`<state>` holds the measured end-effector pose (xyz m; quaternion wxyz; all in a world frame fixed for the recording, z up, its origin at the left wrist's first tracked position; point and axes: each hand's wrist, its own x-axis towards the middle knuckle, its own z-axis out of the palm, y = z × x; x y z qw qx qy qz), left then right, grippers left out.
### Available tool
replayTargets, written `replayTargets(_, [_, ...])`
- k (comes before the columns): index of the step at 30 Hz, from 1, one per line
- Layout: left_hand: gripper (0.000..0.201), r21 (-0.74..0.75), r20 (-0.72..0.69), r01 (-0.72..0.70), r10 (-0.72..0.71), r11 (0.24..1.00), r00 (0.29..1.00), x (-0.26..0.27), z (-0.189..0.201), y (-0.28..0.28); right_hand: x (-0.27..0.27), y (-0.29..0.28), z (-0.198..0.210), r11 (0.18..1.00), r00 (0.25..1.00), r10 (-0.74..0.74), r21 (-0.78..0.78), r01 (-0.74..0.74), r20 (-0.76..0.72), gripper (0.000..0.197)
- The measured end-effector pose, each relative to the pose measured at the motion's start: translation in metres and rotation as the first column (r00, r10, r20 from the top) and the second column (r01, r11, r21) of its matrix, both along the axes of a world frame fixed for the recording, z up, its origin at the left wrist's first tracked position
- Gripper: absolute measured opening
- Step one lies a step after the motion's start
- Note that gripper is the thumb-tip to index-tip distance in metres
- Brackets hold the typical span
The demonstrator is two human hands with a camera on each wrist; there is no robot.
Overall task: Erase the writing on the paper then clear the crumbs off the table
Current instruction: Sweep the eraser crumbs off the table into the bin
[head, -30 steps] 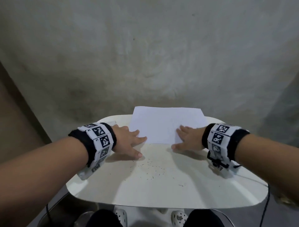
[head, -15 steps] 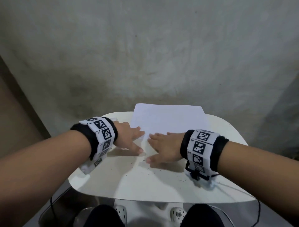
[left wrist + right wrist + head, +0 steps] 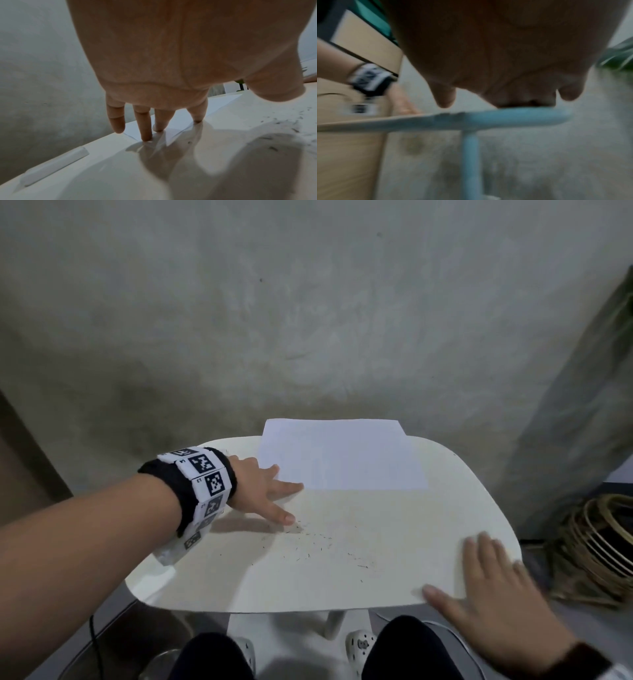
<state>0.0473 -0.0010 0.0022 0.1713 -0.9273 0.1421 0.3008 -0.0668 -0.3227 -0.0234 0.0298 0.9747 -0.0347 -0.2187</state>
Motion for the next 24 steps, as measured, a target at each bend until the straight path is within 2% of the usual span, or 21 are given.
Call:
replayTargets(2, [0.081,0.006,-0.005,-0.020,0.020,1.000,1.000,0.000,0.001,-0.001,-0.008,0.047,-0.021,0.990,0.989,0.136,0.043,-0.138,0.051,0.133])
replayTargets(4, [0.075,0.012,0.003,-0.043,0.043,0.999,0.999,-0.002,0.002,-0.003,-0.009,0.091,-0.028,0.938,0.951,0.293,0.165,-0.306,0.098,0.112])
replayTargets(5, [0.071,0.012,0.013,-0.057,0.057,0.998,0.998,-0.003,0.002,-0.004,-0.006,0.108,-0.023,0.900,0.926,0.370,0.221,-0.376,0.072,0.112])
replayTargets(6, [0.066,0.005,0.019,-0.078,0.078,0.997,0.997,-0.005,0.003,-0.005,0.003,0.119,-0.020,0.847,0.884,0.436,0.256,-0.466,0.167,0.115])
replayTargets(7, [0.062,-0.009,0.022,-0.102,0.102,0.995,0.995,-0.007,0.004,-0.005,0.006,0.119,-0.014,0.829,0.884,0.428,0.307,-0.467,0.188,0.115])
replayTargets(9, [0.055,-0.027,0.034,-0.130,0.131,0.991,0.991,-0.009,0.004,-0.003,0.011,0.101,-0.006,0.874,0.922,0.318,0.309,-0.375,0.220,0.110])
replayTargets(11, [0.051,-0.025,0.051,-0.140,0.141,0.990,0.989,-0.011,0.006,-0.001,0.011,0.078,-0.008,0.955,0.954,0.187,0.185,-0.232,0.234,0.116])
replayTargets(13, [0.051,-0.007,0.061,-0.108,0.108,0.994,0.992,-0.014,0.008,-0.003,0.003,0.085,-0.006,0.976,0.972,0.189,0.086,-0.202,0.141,0.132])
replayTargets(15, [0.050,0.002,0.056,-0.082,0.082,0.997,0.995,-0.014,0.009,-0.004,-0.002,0.116,-0.019,0.935,0.947,0.299,0.159,-0.316,0.121,0.129])
replayTargets(17, [0.049,-0.038,0.046,-0.093,0.095,0.995,0.994,-0.013,0.008,-0.004,-0.003,0.151,-0.022,0.828,0.899,0.416,0.353,-0.436,0.134,0.108])
replayTargets(18, [0.050,-0.065,0.042,-0.099,0.102,0.993,0.994,-0.012,0.005,-0.002,-0.002,0.159,-0.016,0.780,0.896,0.419,0.448,-0.437,0.144,0.095])
replayTargets(20, [0.050,-0.119,0.041,-0.102,0.107,0.988,0.993,-0.011,0.002,0.003,0.005,0.144,0.000,0.757,0.938,0.314,0.559,-0.340,0.145,0.082])
replayTargets(21, [0.049,-0.139,0.048,-0.100,0.107,0.985,0.993,-0.011,0.001,0.005,0.009,0.128,0.007,0.786,0.957,0.268,0.550,-0.283,0.110,0.081])
replayTargets(22, [0.048,-0.154,0.058,-0.094,0.104,0.984,0.993,-0.012,0.000,0.005,0.012,0.109,0.009,0.845,0.969,0.235,0.477,-0.241,0.074,0.083])
replayTargets(24, [0.048,-0.155,0.073,-0.080,0.092,0.985,0.993,-0.013,0.002,0.005,0.013,0.087,0.010,0.951,0.976,0.219,0.221,-0.216,0.013,0.088])
